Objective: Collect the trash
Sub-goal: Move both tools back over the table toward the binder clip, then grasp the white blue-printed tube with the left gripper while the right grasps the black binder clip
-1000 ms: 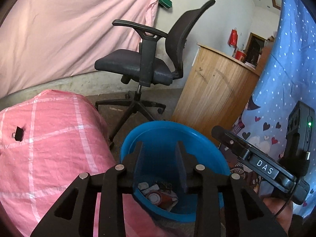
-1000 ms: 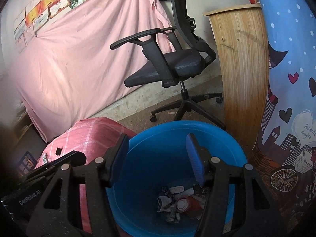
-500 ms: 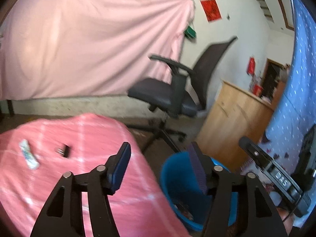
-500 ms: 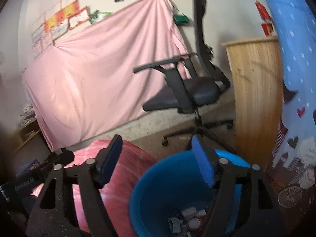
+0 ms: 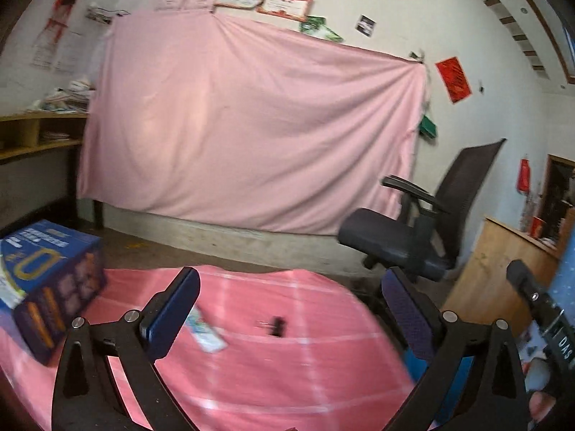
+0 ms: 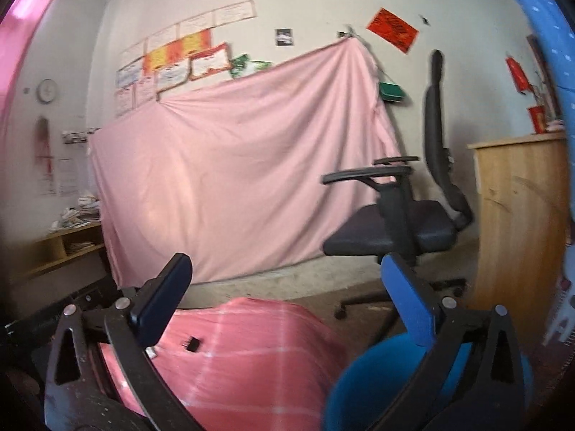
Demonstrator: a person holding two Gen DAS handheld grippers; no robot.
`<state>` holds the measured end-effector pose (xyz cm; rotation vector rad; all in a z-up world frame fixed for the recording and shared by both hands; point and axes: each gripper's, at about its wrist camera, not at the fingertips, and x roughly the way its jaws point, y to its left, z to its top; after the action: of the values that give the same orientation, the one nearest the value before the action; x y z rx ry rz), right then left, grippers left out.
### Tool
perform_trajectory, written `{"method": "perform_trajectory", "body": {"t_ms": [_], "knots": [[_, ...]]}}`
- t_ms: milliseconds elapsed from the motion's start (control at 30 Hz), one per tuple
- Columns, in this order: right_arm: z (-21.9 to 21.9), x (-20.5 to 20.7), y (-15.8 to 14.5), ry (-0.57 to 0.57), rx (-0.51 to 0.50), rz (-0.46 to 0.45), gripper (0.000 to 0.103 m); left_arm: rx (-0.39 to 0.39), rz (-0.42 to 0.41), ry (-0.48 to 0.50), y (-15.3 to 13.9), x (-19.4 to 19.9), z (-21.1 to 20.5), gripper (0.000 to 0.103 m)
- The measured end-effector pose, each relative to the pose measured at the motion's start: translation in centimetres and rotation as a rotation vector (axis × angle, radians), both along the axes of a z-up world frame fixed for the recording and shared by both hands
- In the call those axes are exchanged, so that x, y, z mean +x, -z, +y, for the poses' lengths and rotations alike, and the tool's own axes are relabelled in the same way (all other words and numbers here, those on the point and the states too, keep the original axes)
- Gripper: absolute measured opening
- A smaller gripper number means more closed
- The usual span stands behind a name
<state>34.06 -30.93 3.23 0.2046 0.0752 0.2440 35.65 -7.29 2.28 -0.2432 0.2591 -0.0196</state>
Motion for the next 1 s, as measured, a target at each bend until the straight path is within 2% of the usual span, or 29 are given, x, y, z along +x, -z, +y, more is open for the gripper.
{"method": "perform_trajectory", "body": {"t_ms": [267,467,633,800,900,967,1000], "knots": [[6.8,2.9,1.4,-0.093,-0.107,0.011,0.103,-0.029,0.057,-0.115,2.6,0.8,5.9,0.099],[10.0,4.4,3.2,-0.143,-0.193,0.052,0.103,-0.045,0.086,-0.165,4.2,1.1,8.5,0.099],[11.7,6.8,4.2,-0.177,-0.232,0.155,0.103,-0.021,0.119,-0.172,4.8,2.0,9.5,0.099],[12.6,9.2,5.4,-0.227,-0.242,0.268,0.103,-0.031,0.180,-0.115,5.7,3.5,9.6,0.098],[13.2,10.1,6.1,-0.250,-0.258,0.324,0.096,-0.034,0.234,-0.076,6.1,4.6,9.3,0.087],[13.5,10.7,6.6,-0.270,-0.267,0.368,0.088,-0.038,0.281,-0.040,6.5,5.6,9.1,0.073],[13.5,10.9,6.7,-0.278,-0.269,0.382,0.087,-0.042,0.315,-0.019,6.9,6.2,8.9,0.070]]}}
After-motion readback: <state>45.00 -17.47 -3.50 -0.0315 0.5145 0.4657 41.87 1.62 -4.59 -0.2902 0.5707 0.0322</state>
